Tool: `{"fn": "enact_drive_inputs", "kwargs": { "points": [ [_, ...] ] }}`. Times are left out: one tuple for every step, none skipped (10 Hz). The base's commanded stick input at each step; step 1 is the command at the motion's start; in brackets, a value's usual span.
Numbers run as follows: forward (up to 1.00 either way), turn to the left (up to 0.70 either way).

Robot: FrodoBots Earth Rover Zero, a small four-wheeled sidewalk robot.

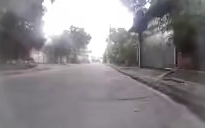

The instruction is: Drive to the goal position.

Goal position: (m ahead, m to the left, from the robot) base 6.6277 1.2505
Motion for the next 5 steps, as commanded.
{"fn": "enact_drive_inputs", "kwargs": {
  "points": [
    [1.0,0.0],
    [1.0,-0.21],
    [1.0,-0.4],
    [1.0,-0.4],
    [1.0,-0.35]
  ]
}}
